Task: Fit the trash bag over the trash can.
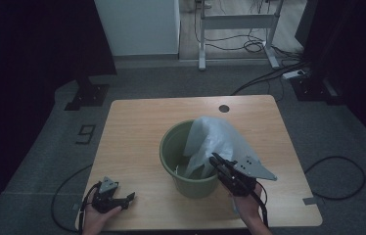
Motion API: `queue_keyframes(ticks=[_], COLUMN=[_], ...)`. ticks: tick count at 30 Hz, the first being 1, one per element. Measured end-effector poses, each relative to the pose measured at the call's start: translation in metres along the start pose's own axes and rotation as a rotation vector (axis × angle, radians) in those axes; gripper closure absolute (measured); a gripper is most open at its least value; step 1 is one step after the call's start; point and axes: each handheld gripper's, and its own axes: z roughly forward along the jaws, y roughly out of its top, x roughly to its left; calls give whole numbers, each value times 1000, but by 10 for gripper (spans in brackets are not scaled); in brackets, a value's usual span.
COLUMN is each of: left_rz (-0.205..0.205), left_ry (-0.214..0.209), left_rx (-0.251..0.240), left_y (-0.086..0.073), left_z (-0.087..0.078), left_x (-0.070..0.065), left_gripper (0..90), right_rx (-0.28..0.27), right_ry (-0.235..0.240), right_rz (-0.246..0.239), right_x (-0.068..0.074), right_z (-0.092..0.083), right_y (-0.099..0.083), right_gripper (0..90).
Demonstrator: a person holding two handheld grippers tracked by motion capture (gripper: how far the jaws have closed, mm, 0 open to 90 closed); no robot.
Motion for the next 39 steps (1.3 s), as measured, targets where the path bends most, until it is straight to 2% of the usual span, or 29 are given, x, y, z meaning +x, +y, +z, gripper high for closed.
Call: queue_keyframes(ticks=[1, 2, 4, 7, 9, 11, 12, 14, 15, 16, 21, 26, 28, 33, 36, 39], left_rz=[0, 0, 1, 2, 2, 3, 4, 3, 0, -2, 4, -1, 0, 1, 0, 0], left_ry=[0, 0, -1, -2, -2, -1, 0, 2, 1, 0, 0, -1, 0, -1, -1, -2], left_rx=[0, 0, 0, 3, 3, 4, 4, 3, 2, 3, 5, 2, 2, 5, 5, 5], left_y=[0, 0, 0, 0, 0, 0, 0, 0, 0, 0, 0, 0, 0, 0, 0, 0], left_z=[0, 0, 0, 1, 1, 1, 1, 1, 1, 1, 1, 1, 1, 1, 1, 1], left_x=[0, 0, 0, 0, -1, -1, -1, -1, 0, 0, -2, 0, 0, -1, -2, -1], left_gripper=[168, 168, 168, 168, 168, 168, 168, 168, 168, 168, 168, 168, 168, 168, 167, 168], right_rx=[-7, -20, -30, -34, -32, -30, -37, -44, -37, -54, -51, -32, -8, 34, 74, 93], right_ry=[-6, -30, -68, -112, -122, -135, -144, -146, -157, -171, -172, -172, -186, -219, -257, -271], right_rz=[-5, -28, -56, -73, -69, -56, -33, -26, -29, -38, -34, -41, -45, -32, -29, -27], right_x=[1, 5, 9, 13, 13, 14, 14, 14, 15, 16, 14, 13, 11, 5, -2, -5], right_z=[-2, -7, -14, -24, -27, -33, -39, -42, -47, -53, -59, -65, -67, -65, -56, -51], right_y=[0, 0, -1, -5, -7, -11, -16, -17, -19, -22, -24, -31, -41, -55, -68, -74], right_gripper=[687, 573, 477, 394, 374, 338, 314, 304, 291, 288, 288, 282, 261, 250, 249, 249])
